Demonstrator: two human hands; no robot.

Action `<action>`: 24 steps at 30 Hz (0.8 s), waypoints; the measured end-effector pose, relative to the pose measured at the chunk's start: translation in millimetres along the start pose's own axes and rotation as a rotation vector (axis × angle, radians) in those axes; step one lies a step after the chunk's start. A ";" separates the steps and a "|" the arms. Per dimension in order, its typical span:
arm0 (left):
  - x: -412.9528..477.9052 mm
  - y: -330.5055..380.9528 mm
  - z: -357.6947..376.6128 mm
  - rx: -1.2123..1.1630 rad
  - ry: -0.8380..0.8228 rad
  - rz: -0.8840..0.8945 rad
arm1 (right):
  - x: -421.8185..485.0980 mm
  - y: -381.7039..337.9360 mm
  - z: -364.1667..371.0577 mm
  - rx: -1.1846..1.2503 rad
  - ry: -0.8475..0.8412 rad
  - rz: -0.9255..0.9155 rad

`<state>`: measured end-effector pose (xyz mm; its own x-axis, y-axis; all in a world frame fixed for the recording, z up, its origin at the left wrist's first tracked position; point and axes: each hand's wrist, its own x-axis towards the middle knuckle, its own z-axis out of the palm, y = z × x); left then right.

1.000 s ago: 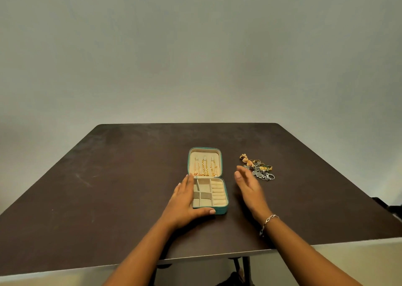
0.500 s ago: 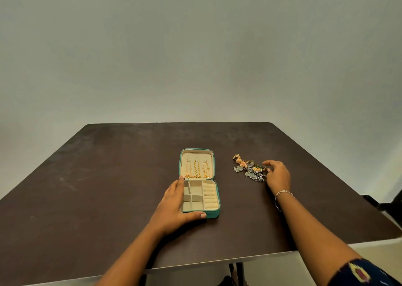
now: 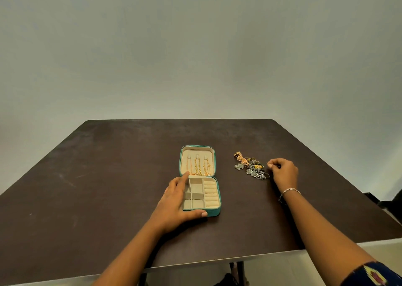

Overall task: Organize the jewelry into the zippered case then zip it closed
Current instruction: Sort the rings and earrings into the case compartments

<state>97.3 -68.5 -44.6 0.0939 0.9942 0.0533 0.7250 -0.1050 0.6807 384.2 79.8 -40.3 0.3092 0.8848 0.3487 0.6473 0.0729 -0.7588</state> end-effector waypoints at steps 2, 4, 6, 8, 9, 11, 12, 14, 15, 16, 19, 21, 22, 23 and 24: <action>0.3 -1.1 0.7 -0.002 0.002 0.008 | -9.4 -6.8 -6.7 0.067 0.008 -0.056; 0.4 -1.4 0.6 -0.009 0.008 0.010 | -21.2 -19.5 -10.9 0.119 -0.036 -0.119; 0.8 -1.9 1.1 -0.019 0.025 0.009 | -37.1 -37.0 -11.7 0.178 -0.119 -0.189; 2.2 -1.5 2.9 -0.018 0.056 0.020 | -55.8 -56.9 -9.4 0.215 -0.244 -0.286; 2.5 -1.1 3.9 -0.014 0.073 0.025 | -65.2 -66.5 -6.1 0.212 -0.313 -0.340; 2.0 -0.3 5.5 0.005 0.105 0.027 | -82.9 -84.6 3.8 0.188 -0.438 -0.426; 1.2 0.0 6.0 0.018 0.123 0.034 | -91.1 -92.4 9.5 0.183 -0.477 -0.458; -0.4 0.1 6.9 0.029 0.158 0.068 | -104.3 -104.6 20.5 0.205 -0.526 -0.522; -1.1 0.0 7.4 0.030 0.172 0.085 | -109.3 -108.3 25.6 0.200 -0.547 -0.569; -2.0 0.0 7.6 0.030 0.181 0.097 | -114.2 -111.8 29.8 0.174 -0.564 -0.624; -2.0 0.5 8.5 0.032 0.202 0.109 | -123.5 -114.2 37.7 0.140 -0.587 -0.710; -2.1 1.3 8.5 0.024 0.212 0.113 | -127.4 -113.5 39.6 0.127 -0.587 -0.718; -2.4 1.5 8.6 0.021 0.217 0.113 | -128.9 -112.9 40.3 0.115 -0.588 -0.722; -2.4 1.7 8.9 0.021 0.223 0.113 | -129.9 -112.2 40.7 0.110 -0.588 -0.725; -2.5 1.5 9.2 0.025 0.228 0.110 | -130.6 -112.1 40.9 0.109 -0.587 -0.727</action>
<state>104.4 -71.4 -50.5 0.0189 0.9562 0.2920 0.7356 -0.2111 0.6437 242.8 -25.1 -23.4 -0.5650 0.6938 0.4465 0.4654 0.7148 -0.5219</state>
